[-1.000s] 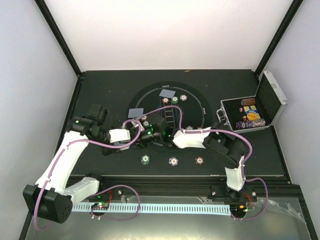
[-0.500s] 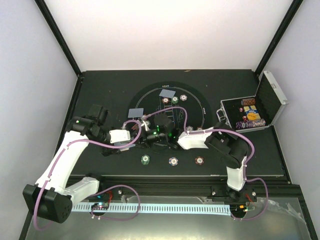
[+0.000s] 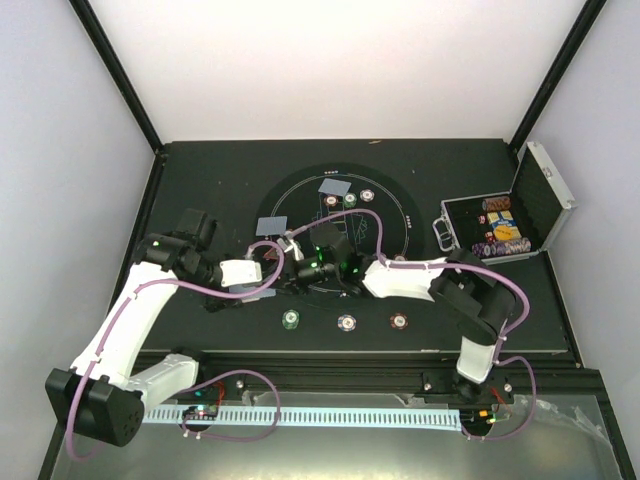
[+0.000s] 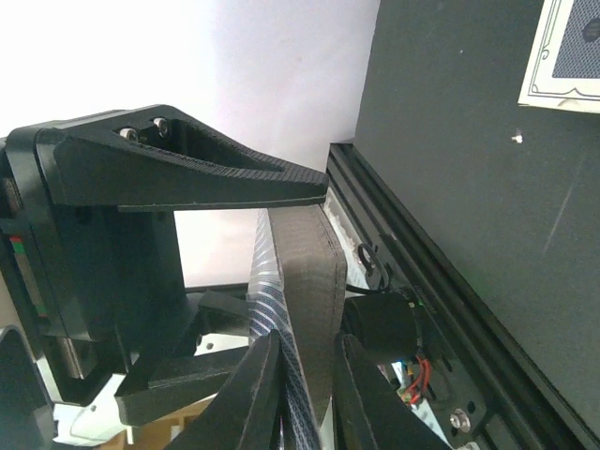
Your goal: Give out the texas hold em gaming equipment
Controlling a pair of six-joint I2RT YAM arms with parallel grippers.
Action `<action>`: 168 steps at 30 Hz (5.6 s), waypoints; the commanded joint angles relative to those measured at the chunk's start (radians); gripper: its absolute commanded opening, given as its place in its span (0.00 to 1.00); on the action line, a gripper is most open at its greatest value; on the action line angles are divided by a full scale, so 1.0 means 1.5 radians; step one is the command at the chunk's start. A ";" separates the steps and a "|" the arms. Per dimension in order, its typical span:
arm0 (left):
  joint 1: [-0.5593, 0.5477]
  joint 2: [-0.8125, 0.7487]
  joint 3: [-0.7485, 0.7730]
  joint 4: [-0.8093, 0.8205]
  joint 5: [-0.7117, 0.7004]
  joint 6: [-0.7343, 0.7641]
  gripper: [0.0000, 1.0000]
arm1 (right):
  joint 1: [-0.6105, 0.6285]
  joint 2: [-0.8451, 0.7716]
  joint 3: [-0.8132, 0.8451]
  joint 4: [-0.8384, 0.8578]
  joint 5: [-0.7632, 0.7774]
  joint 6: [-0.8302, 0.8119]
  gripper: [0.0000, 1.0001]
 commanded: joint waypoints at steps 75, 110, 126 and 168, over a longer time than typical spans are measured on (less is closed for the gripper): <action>0.002 -0.022 0.014 -0.005 -0.032 0.017 0.02 | -0.347 0.083 0.339 -0.822 0.314 -0.565 0.35; 0.001 -0.041 0.019 -0.020 -0.034 0.024 0.01 | -0.257 0.095 0.247 -0.709 0.309 -0.510 0.32; -0.001 -0.062 0.006 -0.002 0.015 0.046 0.02 | -0.095 -0.083 0.016 -0.163 -0.043 -0.112 0.77; -0.003 -0.036 0.004 0.005 -0.046 0.027 0.02 | -0.011 -0.068 0.029 -0.125 -0.033 -0.062 0.01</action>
